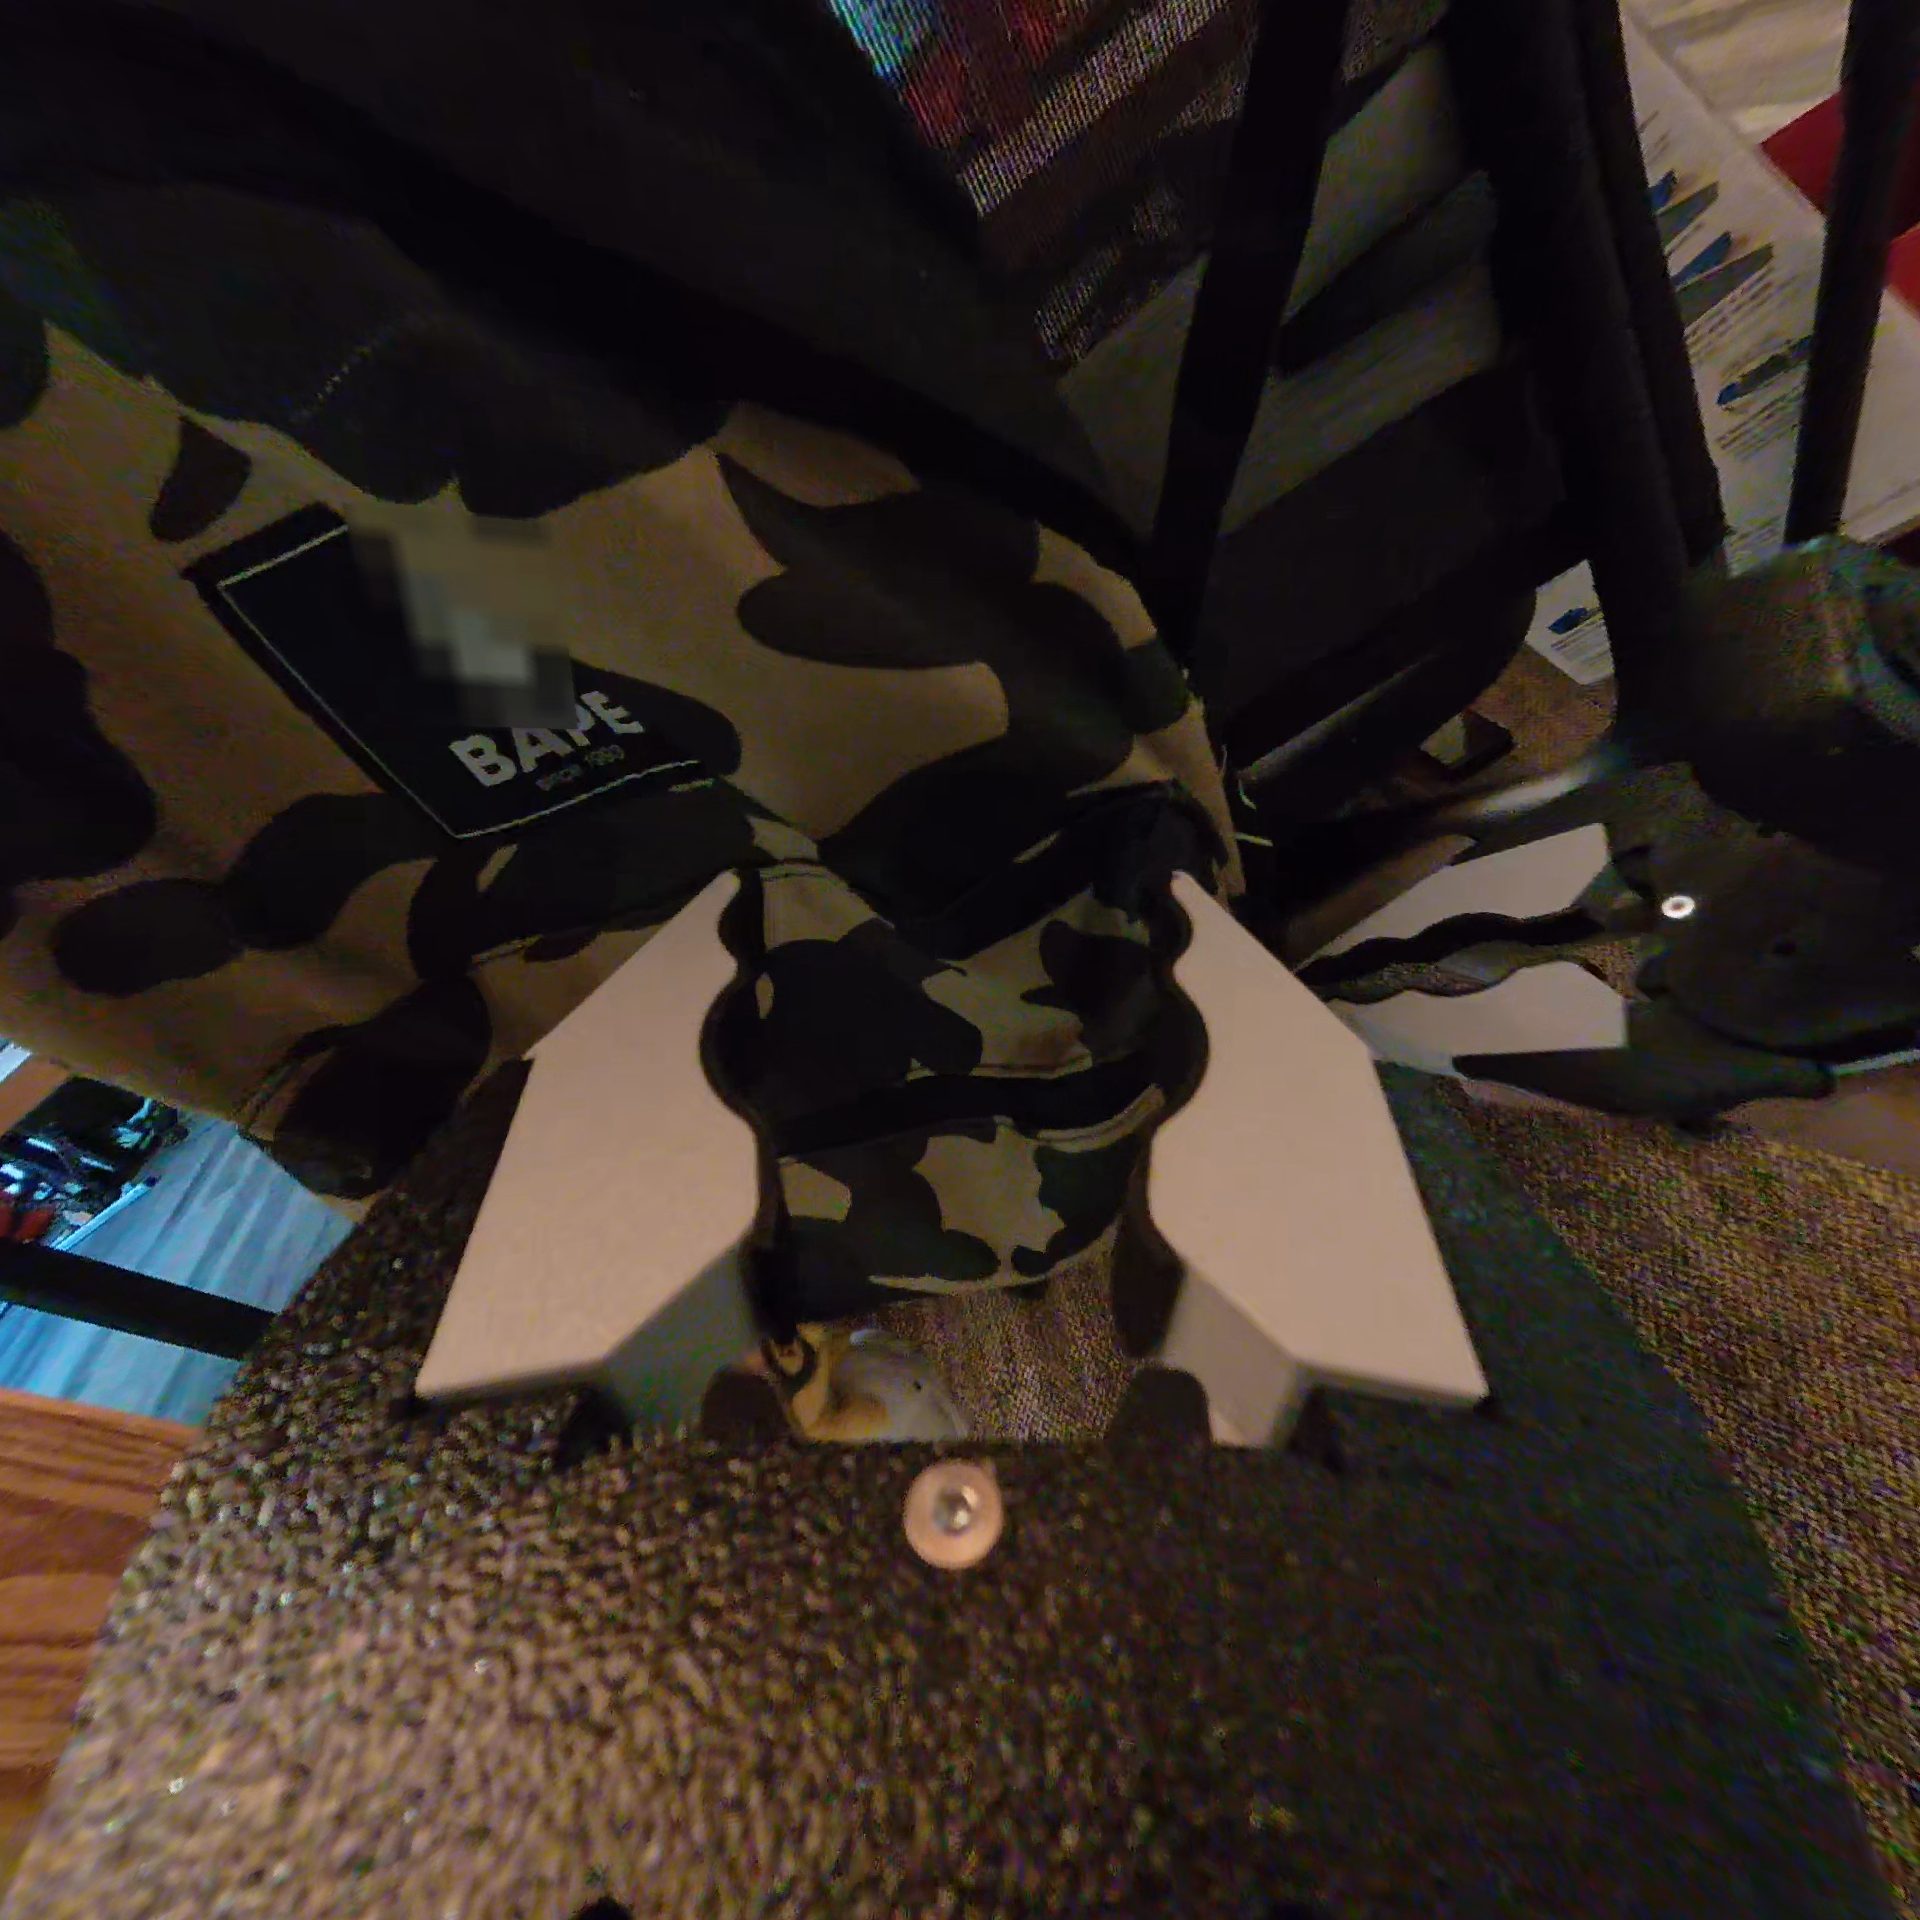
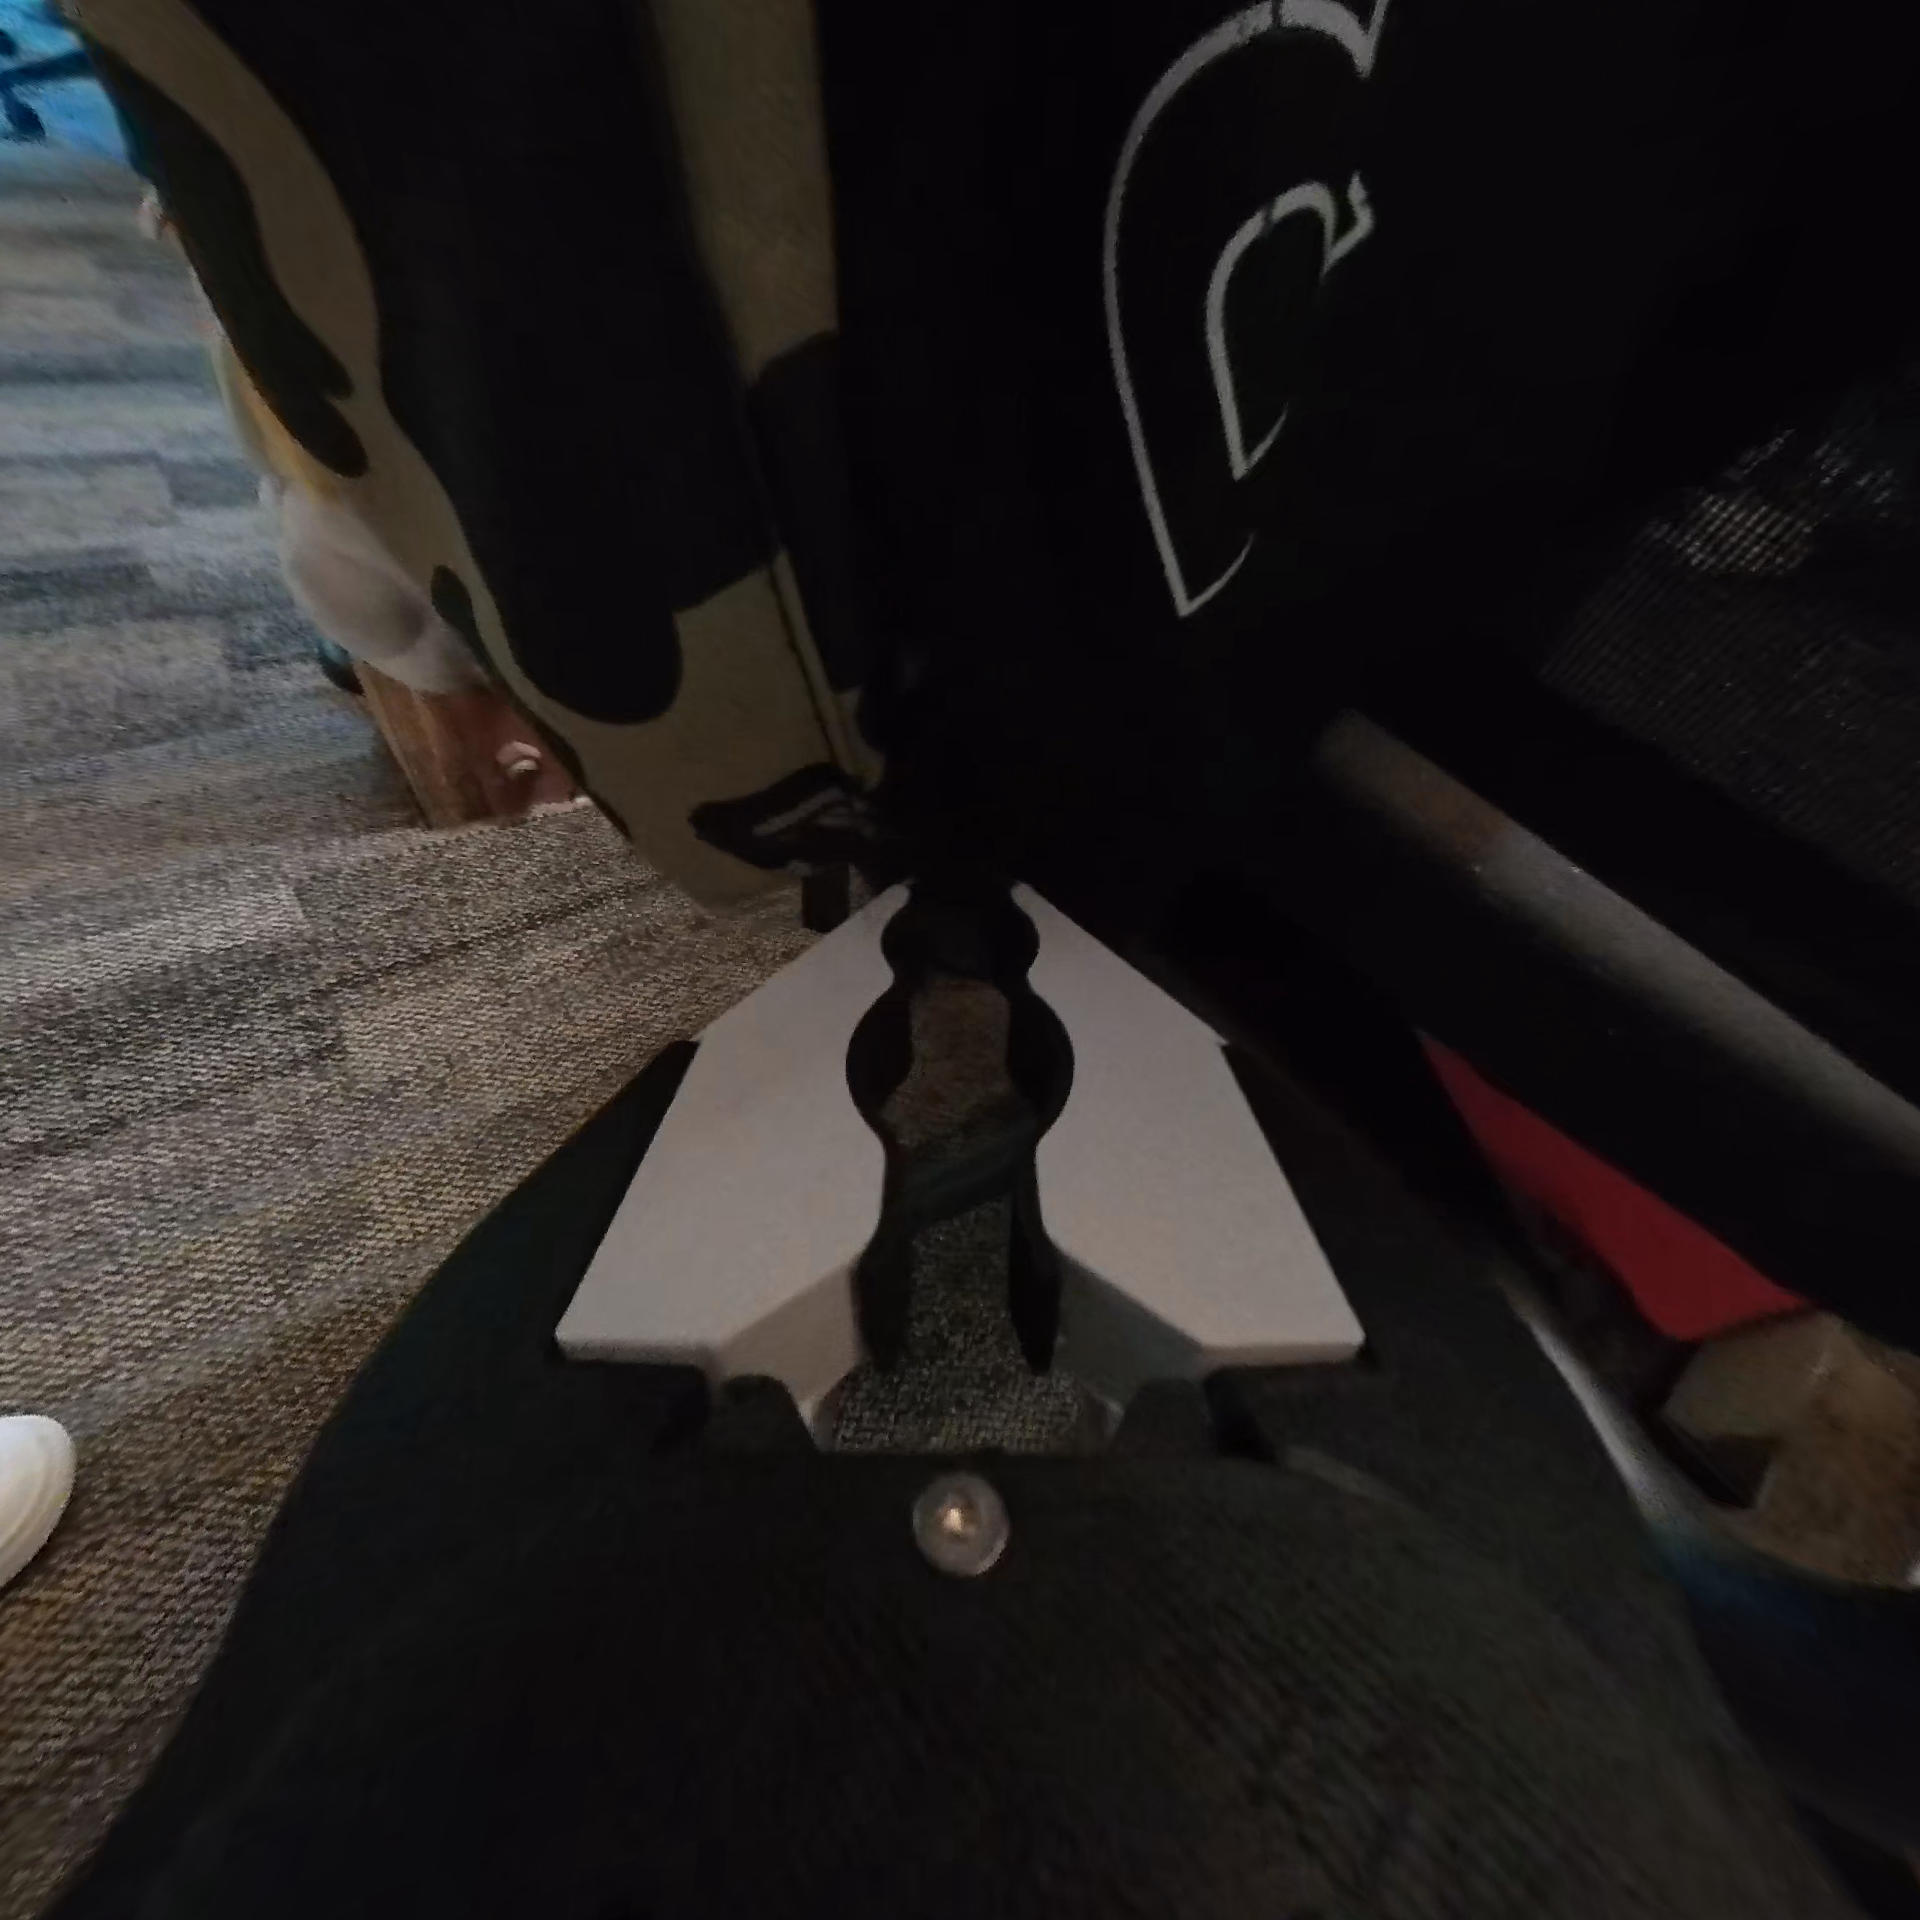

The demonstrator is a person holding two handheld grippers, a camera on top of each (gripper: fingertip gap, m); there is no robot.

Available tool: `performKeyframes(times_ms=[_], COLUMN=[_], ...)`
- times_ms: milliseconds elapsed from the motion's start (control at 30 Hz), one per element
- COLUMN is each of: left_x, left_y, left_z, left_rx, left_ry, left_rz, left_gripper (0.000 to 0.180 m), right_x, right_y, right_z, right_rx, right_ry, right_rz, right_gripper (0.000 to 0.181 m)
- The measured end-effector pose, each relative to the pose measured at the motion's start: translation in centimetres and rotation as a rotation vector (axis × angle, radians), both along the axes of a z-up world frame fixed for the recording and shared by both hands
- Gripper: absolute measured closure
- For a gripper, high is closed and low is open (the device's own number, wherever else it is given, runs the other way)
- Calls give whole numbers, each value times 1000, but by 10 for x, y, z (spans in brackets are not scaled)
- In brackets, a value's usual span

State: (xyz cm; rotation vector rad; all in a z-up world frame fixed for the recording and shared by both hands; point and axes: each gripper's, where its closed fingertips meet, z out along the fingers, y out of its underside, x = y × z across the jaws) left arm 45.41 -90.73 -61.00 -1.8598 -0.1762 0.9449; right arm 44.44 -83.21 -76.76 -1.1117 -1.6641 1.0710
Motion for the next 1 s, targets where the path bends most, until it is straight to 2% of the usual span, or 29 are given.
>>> performKeyframes(times_ms=[367,500,833,1000], left_x=[0,-2,-4,-5], left_y=[-8,-11,-15,-16], left_z=[0,0,-4,-5], left_rx=[11,13,27,28], left_ry=[-9,-20,-50,-59], left_rz=[3,0,6,4], left_gripper=[108,107,108,108], right_x=[3,10,2,-1], right_y=[-15,-17,-21,-23], right_z=[11,15,15,12], right_rx=[-10,-28,5,-1], right_ry=[82,86,76,74], right_rz=[-16,-1,-58,-94], right_gripper=[171,165,181,181])
